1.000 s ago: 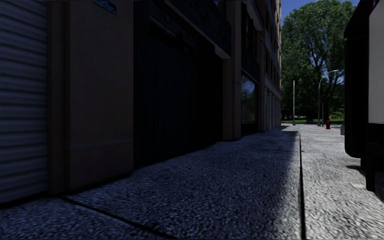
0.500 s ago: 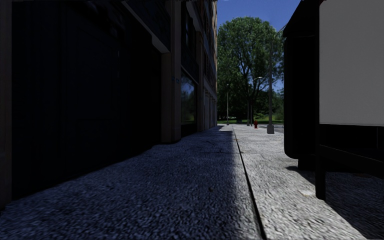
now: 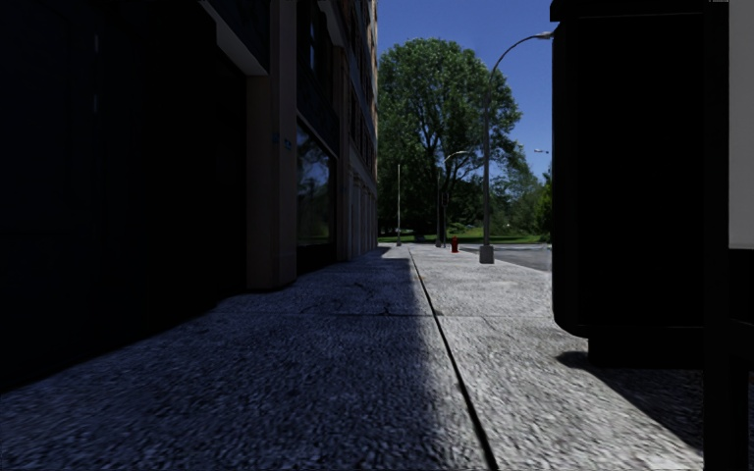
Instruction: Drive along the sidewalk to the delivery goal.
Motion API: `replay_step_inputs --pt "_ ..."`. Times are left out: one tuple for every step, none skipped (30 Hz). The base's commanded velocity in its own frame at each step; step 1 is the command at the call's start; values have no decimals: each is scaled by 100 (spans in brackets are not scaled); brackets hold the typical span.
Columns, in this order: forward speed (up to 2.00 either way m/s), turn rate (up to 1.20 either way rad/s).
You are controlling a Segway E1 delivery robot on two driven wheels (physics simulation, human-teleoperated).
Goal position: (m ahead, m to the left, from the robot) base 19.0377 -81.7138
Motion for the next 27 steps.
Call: replay_step_inputs --pt "200 0" --pt "200 0" --pt "200 0" --pt "200 0" --pt "200 0" --pt "200 0" --pt "200 0" --pt "200 0" --pt "200 0" --pt "200 0" --pt "200 0" --pt "200 0" --pt "200 0" --pt "200 0" --pt "200 -5" --pt "200 -5" --pt "200 -18" --pt "200 -26" --pt "200 -29" --pt "200 -29" --pt "200 -30" --pt "200 -30" --pt "200 -30" --pt "200 -30" --pt "200 -30" --pt "200 -30" --pt "200 -30"
